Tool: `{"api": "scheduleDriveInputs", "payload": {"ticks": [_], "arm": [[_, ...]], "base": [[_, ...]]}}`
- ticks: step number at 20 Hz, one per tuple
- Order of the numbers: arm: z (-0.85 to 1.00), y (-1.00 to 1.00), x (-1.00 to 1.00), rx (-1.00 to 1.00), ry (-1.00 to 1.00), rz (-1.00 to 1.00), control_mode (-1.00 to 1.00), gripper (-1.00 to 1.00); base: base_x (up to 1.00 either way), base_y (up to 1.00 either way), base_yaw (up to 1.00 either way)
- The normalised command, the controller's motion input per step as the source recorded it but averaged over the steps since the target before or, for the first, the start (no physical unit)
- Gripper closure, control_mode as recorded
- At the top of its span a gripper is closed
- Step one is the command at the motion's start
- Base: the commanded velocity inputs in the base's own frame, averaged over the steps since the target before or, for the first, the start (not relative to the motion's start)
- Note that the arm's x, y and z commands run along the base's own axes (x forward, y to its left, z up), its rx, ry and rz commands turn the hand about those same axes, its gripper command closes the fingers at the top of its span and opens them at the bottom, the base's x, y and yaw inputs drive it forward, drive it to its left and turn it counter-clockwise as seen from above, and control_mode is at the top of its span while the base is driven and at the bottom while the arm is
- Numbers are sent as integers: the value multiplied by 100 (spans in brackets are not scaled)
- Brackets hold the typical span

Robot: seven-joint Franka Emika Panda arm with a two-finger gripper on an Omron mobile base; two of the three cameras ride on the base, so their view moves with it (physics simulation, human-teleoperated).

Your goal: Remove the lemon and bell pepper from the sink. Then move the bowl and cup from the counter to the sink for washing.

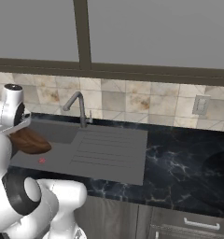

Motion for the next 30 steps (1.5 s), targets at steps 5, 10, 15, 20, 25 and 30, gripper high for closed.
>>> {"api": "scheduleDriveInputs", "payload": {"ticks": [5,10,15,20,25,30], "arm": [[-14,5,29,0,1,-4,-100,100],[-16,12,30,0,4,-8,-100,100],[-18,17,25,0,3,-9,-100,100],[-16,7,26,0,4,-8,-100,100],[-14,1,28,0,7,-7,-100,100],[-19,8,21,0,9,-5,-100,100]], "base": [[0,0,0],[0,0,0],[0,0,0],[0,0,0],[0,0,0],[0,0,0]]}}
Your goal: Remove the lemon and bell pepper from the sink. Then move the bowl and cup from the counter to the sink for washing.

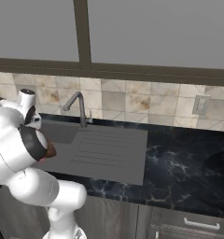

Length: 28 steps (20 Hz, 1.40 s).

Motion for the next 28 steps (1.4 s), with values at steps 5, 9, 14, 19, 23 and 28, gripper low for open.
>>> {"api": "scheduleDriveInputs", "payload": {"ticks": [5,9,14,19,23,28], "arm": [[-19,9,21,0,7,-3,-100,100],[-16,2,25,0,1,-1,-100,100],[-15,0,29,0,0,-1,-100,100],[-21,3,27,0,0,-2,-100,100],[-19,3,26,0,0,-3,-100,100],[-18,0,27,0,0,-3,-100,100]], "base": [[0,0,0],[0,0,0],[0,0,0],[0,0,0],[0,0,0],[0,0,0]]}}
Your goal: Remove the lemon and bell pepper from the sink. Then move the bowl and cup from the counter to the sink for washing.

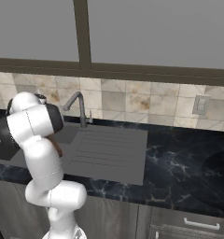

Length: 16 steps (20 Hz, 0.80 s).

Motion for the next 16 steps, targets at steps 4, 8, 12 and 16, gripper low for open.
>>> {"api": "scheduleDriveInputs", "payload": {"ticks": [4,8,12,16], "arm": [[-21,0,27,-2,0,-4,-100,100],[-24,2,26,-5,0,-3,-100,100],[-26,6,24,-6,0,-3,-100,100],[-23,5,23,-6,2,-1,-100,100]], "base": [[0,0,0],[0,0,0],[0,0,0],[0,0,0]]}}
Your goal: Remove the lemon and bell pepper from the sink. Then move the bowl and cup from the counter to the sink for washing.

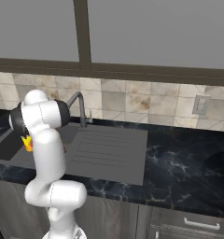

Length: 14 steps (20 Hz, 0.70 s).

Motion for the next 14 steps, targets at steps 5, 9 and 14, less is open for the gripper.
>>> {"api": "scheduleDriveInputs", "payload": {"ticks": [5,9,14], "arm": [[-22,7,23,-5,1,0,-100,100],[-22,6,20,-4,2,0,-100,100],[-23,7,18,-3,1,0,-100,100]], "base": [[0,0,0],[0,0,0],[0,0,0]]}}
